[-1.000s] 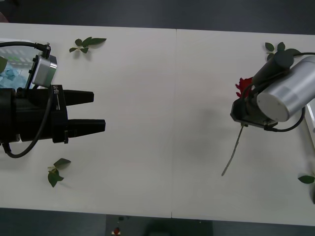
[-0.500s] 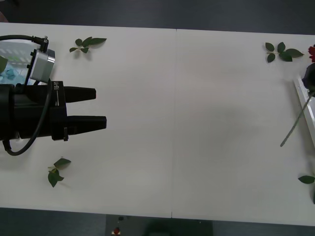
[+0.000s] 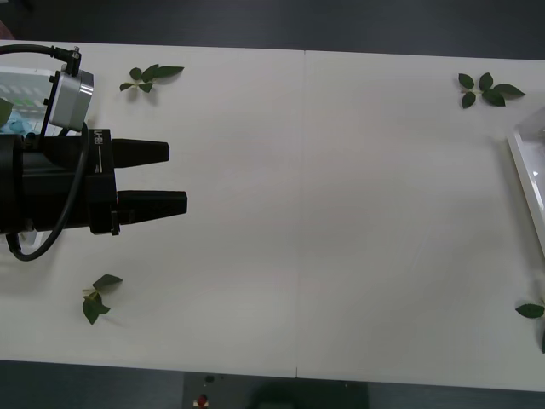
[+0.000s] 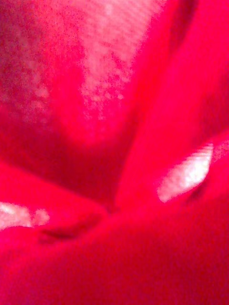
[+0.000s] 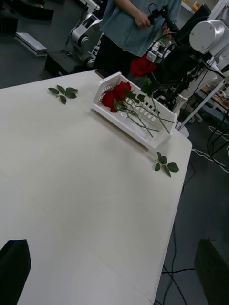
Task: Put the red flowers into the right box and the blue flowers into the left box
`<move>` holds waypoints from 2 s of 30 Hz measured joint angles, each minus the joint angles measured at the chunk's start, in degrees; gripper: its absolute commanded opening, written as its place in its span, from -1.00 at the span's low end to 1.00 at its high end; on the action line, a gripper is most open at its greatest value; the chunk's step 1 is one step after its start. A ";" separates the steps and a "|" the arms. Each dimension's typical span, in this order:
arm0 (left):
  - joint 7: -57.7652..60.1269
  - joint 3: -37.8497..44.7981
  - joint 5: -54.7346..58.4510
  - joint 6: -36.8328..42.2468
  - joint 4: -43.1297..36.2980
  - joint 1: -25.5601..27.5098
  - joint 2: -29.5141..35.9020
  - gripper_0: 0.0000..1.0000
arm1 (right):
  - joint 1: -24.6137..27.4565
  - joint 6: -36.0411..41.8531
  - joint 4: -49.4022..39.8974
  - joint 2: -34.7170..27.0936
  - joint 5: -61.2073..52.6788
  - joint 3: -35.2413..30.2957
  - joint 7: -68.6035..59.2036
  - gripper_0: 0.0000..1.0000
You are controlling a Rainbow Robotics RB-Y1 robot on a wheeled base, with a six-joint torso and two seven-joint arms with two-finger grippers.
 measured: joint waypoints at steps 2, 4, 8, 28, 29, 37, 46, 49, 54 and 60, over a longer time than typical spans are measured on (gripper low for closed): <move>0.00 0.00 0.00 0.00 -0.01 0.00 0.00 1.00 | 0.00 -3.13 2.48 0.00 0.14 -0.09 1.29 -1.00; 0.00 0.00 0.00 0.00 -0.01 0.00 0.00 1.00 | 0.00 -6.42 4.81 0.00 1.04 0.00 4.52 -1.00; 0.00 0.00 0.00 0.00 -0.01 0.00 0.00 1.00 | 0.00 -11.53 8.50 0.00 3.20 0.02 8.80 -1.00; 0.00 0.00 0.00 0.00 -0.02 0.00 0.00 1.00 | 0.00 -22.31 18.87 0.00 7.60 0.02 12.19 0.95; 0.00 0.00 0.00 0.00 -0.02 0.00 0.00 1.00 | 0.00 -22.31 18.87 0.00 7.39 0.02 12.19 0.95; 0.00 0.00 0.00 0.00 -0.03 0.00 0.00 1.00 | 0.00 -18.91 18.29 0.00 1.06 0.01 12.19 0.95; 0.00 0.00 0.00 0.00 -0.04 0.00 0.00 1.00 | 0.00 -5.66 6.47 0.00 -11.92 -2.61 27.57 0.95; 0.00 0.00 0.00 0.00 -0.07 0.00 0.00 1.00 | 0.00 -2.86 3.60 0.00 -19.47 -3.42 30.42 0.95; 0.00 0.00 0.00 0.00 -0.07 0.00 0.00 1.00 | 0.00 0.32 1.57 0.00 -28.96 -3.76 43.26 0.95; 0.00 0.00 0.00 0.00 -0.08 0.00 0.00 1.00 | 0.00 7.07 -1.35 0.76 -37.12 -5.52 60.81 0.95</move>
